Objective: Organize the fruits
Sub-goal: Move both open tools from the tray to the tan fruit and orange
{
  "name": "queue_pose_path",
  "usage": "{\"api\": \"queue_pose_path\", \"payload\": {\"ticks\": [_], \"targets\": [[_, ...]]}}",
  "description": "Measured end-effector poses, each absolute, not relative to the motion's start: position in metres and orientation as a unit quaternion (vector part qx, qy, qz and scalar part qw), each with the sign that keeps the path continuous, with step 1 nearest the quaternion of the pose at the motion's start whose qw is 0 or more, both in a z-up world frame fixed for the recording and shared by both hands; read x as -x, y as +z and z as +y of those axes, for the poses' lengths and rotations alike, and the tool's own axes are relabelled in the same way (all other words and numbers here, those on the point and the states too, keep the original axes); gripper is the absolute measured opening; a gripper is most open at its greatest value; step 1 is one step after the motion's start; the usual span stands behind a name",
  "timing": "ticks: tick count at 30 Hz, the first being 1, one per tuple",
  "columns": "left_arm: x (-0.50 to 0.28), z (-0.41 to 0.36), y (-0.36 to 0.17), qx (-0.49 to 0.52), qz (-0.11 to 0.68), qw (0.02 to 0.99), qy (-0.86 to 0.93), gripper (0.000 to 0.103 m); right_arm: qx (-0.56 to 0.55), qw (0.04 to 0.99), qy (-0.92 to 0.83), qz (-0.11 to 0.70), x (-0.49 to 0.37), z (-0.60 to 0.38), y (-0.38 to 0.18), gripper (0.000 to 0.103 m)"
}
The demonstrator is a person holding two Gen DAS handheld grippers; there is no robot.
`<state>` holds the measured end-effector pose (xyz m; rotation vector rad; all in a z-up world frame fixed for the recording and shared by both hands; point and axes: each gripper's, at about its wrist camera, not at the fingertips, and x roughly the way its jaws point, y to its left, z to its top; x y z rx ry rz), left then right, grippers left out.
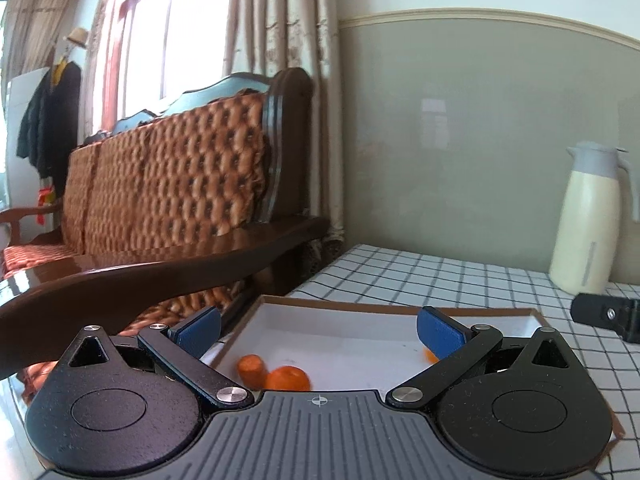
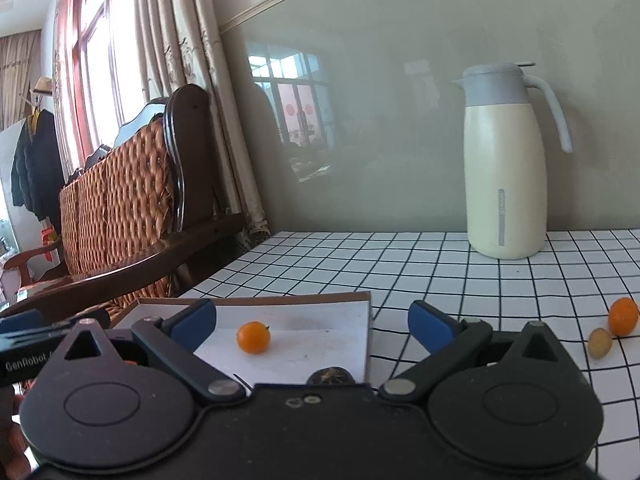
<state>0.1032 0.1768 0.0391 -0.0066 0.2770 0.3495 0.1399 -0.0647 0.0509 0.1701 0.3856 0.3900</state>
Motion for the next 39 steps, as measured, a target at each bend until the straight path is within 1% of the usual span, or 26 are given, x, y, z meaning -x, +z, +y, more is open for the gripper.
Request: {"api": "queue_pose_path", "payload": {"ticks": [11,13,18,23,29,39], "targets": [[-0.093,0.141,0.040,0.008,0.141,0.980,0.143,0.103,-0.102,0.958,0.173,0.207,-0.136,-0.099,0.054,0.097],[-0.092,0.134,0.040,0.010,0.143,0.981,0.134,0.103,-0.102,0.960,0.164,0.202,-0.133,-0.107,0.054,0.094],[-0.094,0.110,0.040,0.014,0.144,0.984,0.106,0.103,-0.099,0.964,0.146,0.198,-0.129,-0.127,0.055,0.080],[-0.100,0.080,0.041,0.005,0.147,0.986,0.076,0.103,-0.104,0.966,0.126,0.201,-0.126,-0.150,0.053,0.078],[-0.105,0.039,0.040,-0.002,0.153,0.988,0.031,0.103,-0.108,0.968,0.098,0.202,-0.123,-0.179,0.051,0.078],[-0.116,-0.022,0.029,-0.018,0.174,0.984,-0.030,0.103,-0.109,0.969,0.058,0.215,-0.119,-0.222,0.042,0.060]]}}
